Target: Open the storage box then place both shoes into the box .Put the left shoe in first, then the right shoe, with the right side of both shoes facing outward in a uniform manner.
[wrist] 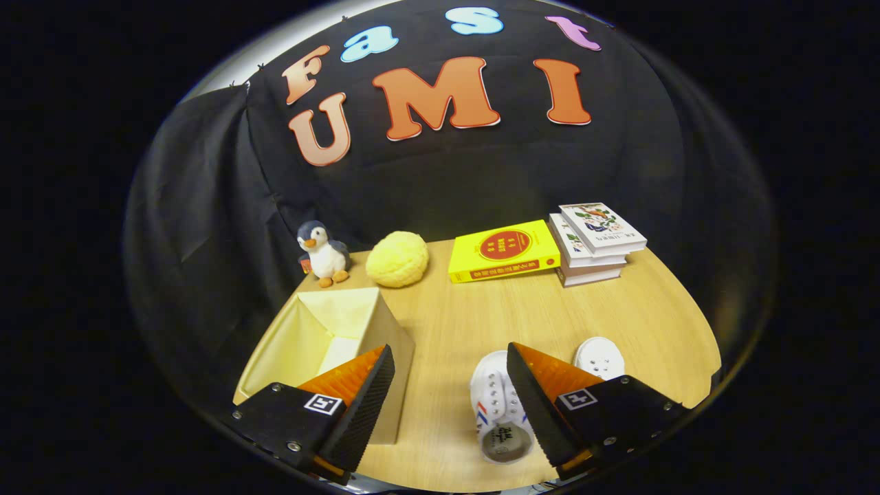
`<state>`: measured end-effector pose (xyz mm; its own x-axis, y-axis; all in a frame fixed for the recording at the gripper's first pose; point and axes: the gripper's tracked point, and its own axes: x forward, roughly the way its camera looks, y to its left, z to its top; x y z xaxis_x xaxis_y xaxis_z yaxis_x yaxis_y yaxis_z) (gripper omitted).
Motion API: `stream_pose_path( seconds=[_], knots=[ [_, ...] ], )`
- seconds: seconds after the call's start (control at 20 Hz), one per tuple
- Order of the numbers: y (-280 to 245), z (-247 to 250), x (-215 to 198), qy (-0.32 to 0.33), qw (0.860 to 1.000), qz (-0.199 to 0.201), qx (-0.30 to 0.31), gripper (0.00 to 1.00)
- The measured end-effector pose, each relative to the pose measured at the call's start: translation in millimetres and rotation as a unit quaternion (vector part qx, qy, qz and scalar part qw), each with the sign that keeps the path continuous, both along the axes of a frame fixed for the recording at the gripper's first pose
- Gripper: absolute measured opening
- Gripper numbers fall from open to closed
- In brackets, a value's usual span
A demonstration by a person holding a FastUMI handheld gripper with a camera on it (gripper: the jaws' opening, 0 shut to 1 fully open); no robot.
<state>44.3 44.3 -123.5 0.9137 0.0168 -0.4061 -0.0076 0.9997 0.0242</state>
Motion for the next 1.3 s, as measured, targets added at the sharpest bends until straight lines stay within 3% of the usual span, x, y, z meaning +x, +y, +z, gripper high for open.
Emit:
stream_pose_path(
  seconds=[0.35,0.8,1.0,1.1,1.25,1.3],
  knots=[
    [-61,-65,-16,0.060,0.997,-0.037,-0.019,0.99],
    [-81,-141,-6,0.153,0.987,-0.008,-0.052,0.88],
    [-73,-164,1,0.194,0.978,0.032,-0.069,0.75],
    [-65,-171,4,0.205,0.975,0.055,-0.070,0.61],
    [-61,-175,5,0.219,0.971,0.078,-0.059,0.29],
    [-62,-175,5,0.219,0.971,0.082,-0.049,0.27]
  ],
)
